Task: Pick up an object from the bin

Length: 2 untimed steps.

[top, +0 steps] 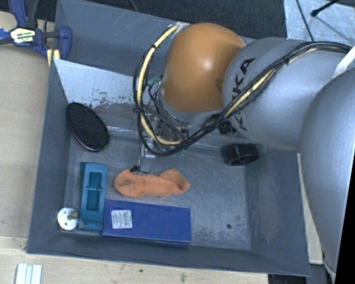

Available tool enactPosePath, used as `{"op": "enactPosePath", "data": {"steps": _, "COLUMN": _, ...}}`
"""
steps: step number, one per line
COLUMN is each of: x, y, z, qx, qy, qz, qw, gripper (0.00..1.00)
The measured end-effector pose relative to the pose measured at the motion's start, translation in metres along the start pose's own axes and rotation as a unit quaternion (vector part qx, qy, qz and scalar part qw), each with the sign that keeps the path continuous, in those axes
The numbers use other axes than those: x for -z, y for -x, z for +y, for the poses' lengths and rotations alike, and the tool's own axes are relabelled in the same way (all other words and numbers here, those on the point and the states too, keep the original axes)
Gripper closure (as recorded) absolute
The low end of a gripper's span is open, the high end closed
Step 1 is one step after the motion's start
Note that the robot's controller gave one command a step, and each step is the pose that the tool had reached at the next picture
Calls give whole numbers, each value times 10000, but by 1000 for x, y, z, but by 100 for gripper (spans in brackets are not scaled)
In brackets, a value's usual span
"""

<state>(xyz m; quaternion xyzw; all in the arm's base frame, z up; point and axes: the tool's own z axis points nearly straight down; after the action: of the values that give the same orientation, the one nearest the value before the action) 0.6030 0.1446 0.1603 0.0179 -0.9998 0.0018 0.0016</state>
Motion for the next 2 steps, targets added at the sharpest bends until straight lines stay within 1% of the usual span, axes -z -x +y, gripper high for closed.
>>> {"op": "enactPosePath", "data": {"steps": 1, "x": -31, "y": -52, "z": -4, "qx": 336, "qy": 24, "qz": -48, "qw": 9994, "gripper": 0}}
{"op": "enactPosePath", "data": {"steps": 2, "x": -41, "y": -66, "z": -8, "qx": 438, "qy": 17, "qz": -27, "qw": 9990, "gripper": 0}}
